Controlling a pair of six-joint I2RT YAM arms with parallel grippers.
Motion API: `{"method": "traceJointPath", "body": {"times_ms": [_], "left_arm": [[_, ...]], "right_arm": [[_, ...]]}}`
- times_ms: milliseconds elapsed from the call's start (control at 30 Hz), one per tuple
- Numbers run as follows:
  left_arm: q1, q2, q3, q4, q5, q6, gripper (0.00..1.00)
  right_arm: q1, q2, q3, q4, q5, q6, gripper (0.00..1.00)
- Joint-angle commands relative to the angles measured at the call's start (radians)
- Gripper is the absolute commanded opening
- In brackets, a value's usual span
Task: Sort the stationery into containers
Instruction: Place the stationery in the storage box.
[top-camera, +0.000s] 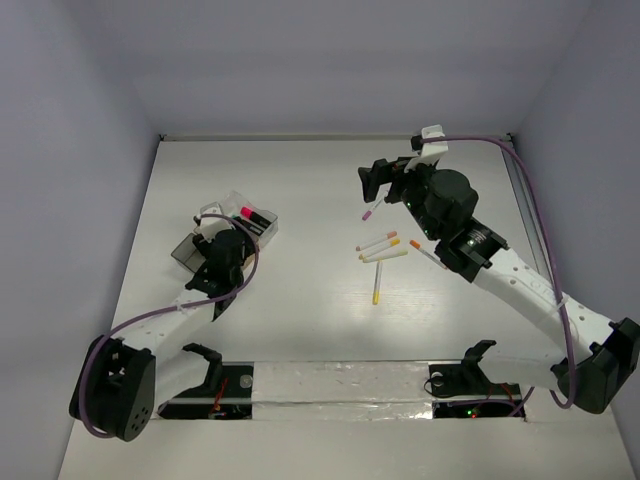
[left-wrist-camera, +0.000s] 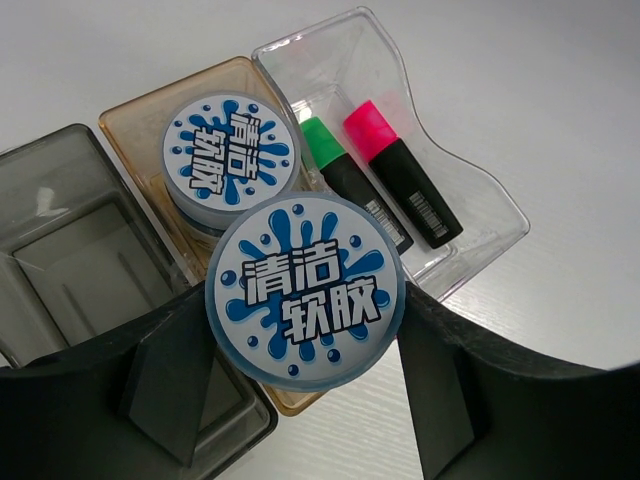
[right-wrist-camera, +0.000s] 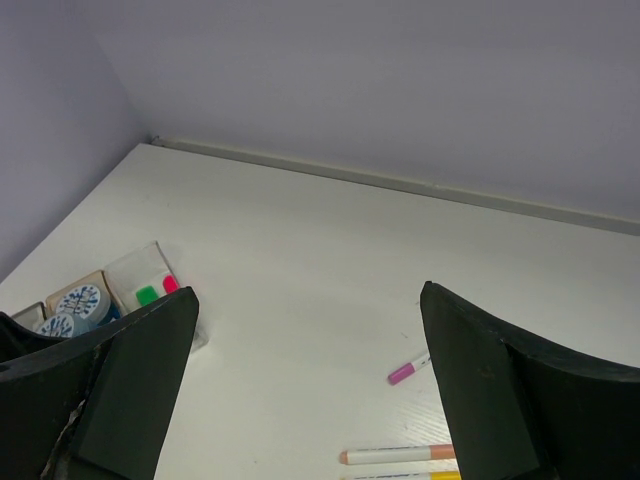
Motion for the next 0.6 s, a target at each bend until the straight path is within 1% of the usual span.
{"method": "traceJointPath", "body": {"times_ms": [0,67,167,333,433,467,533,567], "left_arm": [[0.005,-0.004,0.046,0.047,0.004,-0.016,0.64],[0.005,-0.007,0.046,0.050,0.010,-0.016,0.71],[0.005,-0.023,0.046,0.056,0.023,-0.010,0.75],[0.005,-0.052,0.054,0.056,0.053,-0.004,0.77],[-0.004,-0.065,0.072,0.073,0.137,0.004,0.70],[-0.031,-0.067,0.075,0.105,0.162,0.007,0.67],[-0.071,-0.056,0.112,0.131,0.208,0.022,0.59],[-0.097,-0.043,0.135,0.134,0.210,0.041,0.57]], "right_arm": [[-0.004,-0.004,0.049,0.029,0.010,-0.008,0.98],[-0.004,0.004,0.054,0.028,0.019,-0.012,0.98],[-0.004,0.019,0.060,0.022,0.035,-0.012,0.98],[-0.004,0.010,0.058,0.022,0.041,-0.010,0.98],[-0.004,-0.010,0.051,0.029,0.048,-0.005,0.97],[-0.004,-0.025,0.048,0.034,0.050,-0.002,0.96],[-0.004,-0.042,0.038,0.045,0.062,0.004,0.93],[-0.004,-0.053,0.035,0.049,0.073,0.011,0.88]]}}
